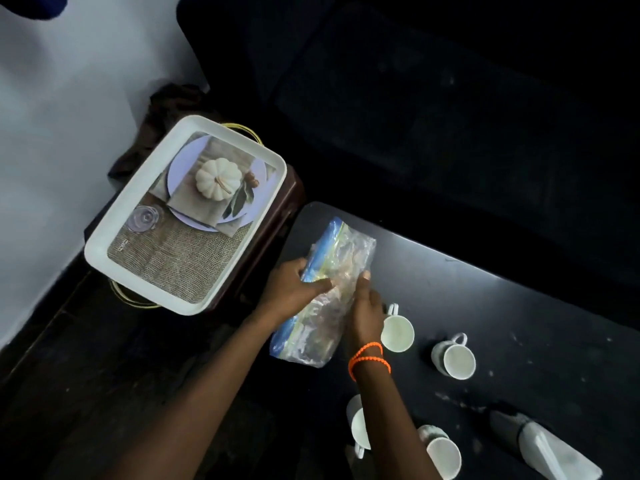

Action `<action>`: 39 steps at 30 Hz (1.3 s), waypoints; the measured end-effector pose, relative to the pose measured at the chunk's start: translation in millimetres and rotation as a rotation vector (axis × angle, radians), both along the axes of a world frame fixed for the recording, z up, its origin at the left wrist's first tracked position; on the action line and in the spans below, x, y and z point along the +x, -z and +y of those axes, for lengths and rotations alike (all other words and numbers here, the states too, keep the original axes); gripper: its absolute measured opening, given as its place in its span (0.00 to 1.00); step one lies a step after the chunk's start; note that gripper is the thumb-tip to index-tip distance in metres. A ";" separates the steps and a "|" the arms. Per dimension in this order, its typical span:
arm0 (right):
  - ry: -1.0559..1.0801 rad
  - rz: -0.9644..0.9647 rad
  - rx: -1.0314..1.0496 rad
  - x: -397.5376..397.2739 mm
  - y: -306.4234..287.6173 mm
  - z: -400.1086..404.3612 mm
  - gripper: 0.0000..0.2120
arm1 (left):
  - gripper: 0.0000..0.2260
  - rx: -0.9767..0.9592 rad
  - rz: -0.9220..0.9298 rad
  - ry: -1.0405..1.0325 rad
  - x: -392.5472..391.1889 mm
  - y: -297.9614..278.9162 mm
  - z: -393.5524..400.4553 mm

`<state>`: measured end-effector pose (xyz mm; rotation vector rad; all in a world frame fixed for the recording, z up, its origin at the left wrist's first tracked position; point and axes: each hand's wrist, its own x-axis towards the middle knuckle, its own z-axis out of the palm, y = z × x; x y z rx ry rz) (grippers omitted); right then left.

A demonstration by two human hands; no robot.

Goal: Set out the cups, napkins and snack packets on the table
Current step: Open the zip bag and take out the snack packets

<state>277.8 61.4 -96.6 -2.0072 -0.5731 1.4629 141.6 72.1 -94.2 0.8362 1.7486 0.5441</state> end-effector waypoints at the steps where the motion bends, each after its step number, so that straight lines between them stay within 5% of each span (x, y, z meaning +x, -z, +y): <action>1: 0.014 0.102 -0.015 -1.8 -1.3 -0.1 0.32 | 0.22 0.002 -0.110 -0.065 -0.1 -5.6 1.3; 4: 0.014 0.247 -0.041 -8.7 -7.3 8.4 0.31 | 0.26 0.005 -0.298 -0.203 -0.8 -21.4 6.1; 7: -0.018 0.109 -0.021 -14.0 -18.0 14.8 0.30 | 0.14 0.076 -0.369 -0.308 -1.1 -34.5 7.1; 10: -0.014 0.081 0.197 -12.7 -40.0 7.6 0.26 | 0.14 0.093 -0.429 -0.267 5.7 -41.2 0.5; 19: -0.398 0.098 0.331 18.3 -51.1 -3.4 0.27 | 0.18 -0.091 -0.725 -0.331 25.8 -49.0 -7.8; 21: -0.387 0.066 0.334 22.1 -49.9 -1.6 0.21 | 0.16 -0.039 -0.585 -0.324 30.3 -49.9 -8.6; 25: -0.173 -0.098 0.278 29.1 -53.7 -0.5 0.16 | 0.17 0.328 0.237 -0.114 22.4 -54.4 -13.2; 27: -0.095 -0.255 0.271 38.3 -63.8 -0.3 0.17 | 0.13 0.485 0.461 -0.111 10.3 -65.9 -16.8; 32: -0.311 -0.567 0.674 38.6 -107.1 -12.2 0.19 | 0.13 0.557 0.637 -0.213 0.5 -88.8 -26.5; 35: -0.459 -0.476 0.920 8.6 -118.2 -16.0 0.11 | 0.12 0.568 0.614 -0.243 3.1 -90.6 -32.2; 39: -0.807 -0.501 0.245 -32.1 -82.3 10.5 0.13 | 0.12 0.565 0.577 -0.256 9.5 -90.6 -37.5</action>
